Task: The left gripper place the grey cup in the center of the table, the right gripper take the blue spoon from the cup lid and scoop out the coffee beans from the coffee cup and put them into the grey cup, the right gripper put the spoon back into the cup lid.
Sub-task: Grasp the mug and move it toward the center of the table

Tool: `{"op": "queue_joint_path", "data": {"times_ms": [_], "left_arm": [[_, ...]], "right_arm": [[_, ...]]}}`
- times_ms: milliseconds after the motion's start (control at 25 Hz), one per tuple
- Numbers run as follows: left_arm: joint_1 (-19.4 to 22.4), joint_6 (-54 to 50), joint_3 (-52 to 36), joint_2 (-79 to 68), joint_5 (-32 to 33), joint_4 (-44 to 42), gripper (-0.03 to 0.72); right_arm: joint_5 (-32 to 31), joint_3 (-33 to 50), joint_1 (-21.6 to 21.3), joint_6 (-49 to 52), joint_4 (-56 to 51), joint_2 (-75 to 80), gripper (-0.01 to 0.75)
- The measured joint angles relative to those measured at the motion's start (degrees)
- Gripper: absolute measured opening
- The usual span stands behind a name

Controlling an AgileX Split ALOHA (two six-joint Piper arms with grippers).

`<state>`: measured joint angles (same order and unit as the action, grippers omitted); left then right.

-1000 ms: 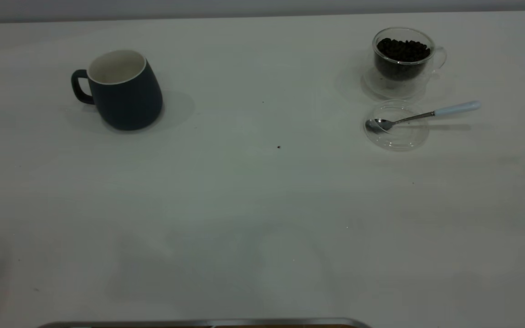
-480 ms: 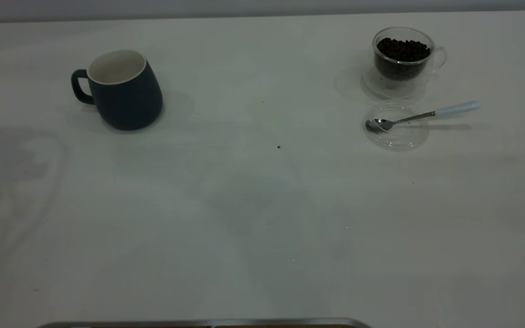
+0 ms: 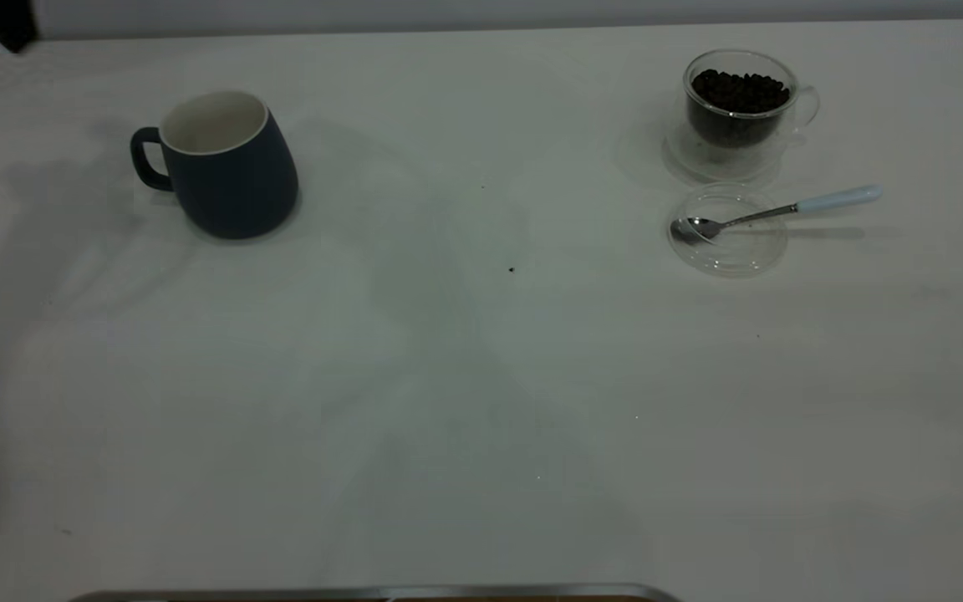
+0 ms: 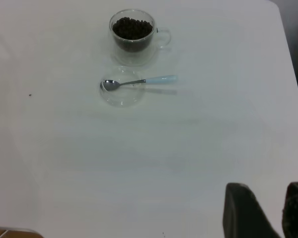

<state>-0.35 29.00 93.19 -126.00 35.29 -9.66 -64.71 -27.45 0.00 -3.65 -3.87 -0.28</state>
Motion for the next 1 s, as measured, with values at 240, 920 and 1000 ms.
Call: {"op": "queue_joint_path", "data": {"times_ms": [240,920,1000], "left_arm": [[-3.44,22.06,5.25,-5.73,3.53,0.24,0.588],[-4.19,54.82,5.64,-9.11,9.27,12.82,0.588],[-4.19,54.82,5.64,-9.85,8.48,12.82,0.588]], "right_arm": [[0.0,0.0,0.0,0.0,0.0,0.0,0.238],[0.0,0.0,0.0,0.0,-0.05,0.0,0.238],[0.0,0.0,0.0,0.0,-0.05,0.0,0.238]]}}
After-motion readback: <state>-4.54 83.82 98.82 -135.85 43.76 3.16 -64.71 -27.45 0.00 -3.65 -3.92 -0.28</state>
